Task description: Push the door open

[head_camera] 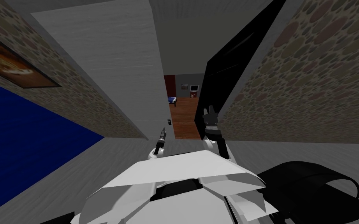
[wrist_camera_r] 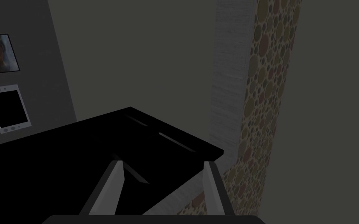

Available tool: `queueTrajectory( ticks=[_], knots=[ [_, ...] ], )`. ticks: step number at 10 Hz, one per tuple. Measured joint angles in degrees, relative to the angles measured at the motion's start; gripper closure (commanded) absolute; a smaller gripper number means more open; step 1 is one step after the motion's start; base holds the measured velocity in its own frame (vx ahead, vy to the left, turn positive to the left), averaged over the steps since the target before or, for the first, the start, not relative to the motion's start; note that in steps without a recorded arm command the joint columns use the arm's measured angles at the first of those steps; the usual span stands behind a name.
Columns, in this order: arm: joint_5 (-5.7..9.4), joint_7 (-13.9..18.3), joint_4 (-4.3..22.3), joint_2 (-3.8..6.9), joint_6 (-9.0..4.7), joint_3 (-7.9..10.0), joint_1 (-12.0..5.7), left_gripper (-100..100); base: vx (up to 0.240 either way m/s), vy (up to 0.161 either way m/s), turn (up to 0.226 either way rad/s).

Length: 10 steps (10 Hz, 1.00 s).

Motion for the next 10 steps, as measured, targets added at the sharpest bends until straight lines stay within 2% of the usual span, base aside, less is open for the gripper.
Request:
queueTrajectory(
  ticks=[2, 5, 7, 8, 10],
  knots=[
    [-0.44, 0.03, 1.92, -0.66, -0.15, -0.03, -0.67, -100, 0.114, 0.017, -0.002],
    [-0.67, 0.23, 3.4, -0.85, -0.38, -0.02, -1.25, -100, 0.071, -0.003, -0.009],
    [-0.6, 0.08, 2.62, 0.06, 0.14, 0.03, -0.82, -100, 0.208, -0.03, -0.026],
    [-0.44, 0.06, 3.63, 0.53, -0.24, 0.23, -1.34, -100, 0.209, -0.015, -0.023],
    [-0.23, -0.09, 3.98, 0.74, -0.28, 0.47, -1.65, -100, 0.198, -0.014, -0.026]
  ],
)
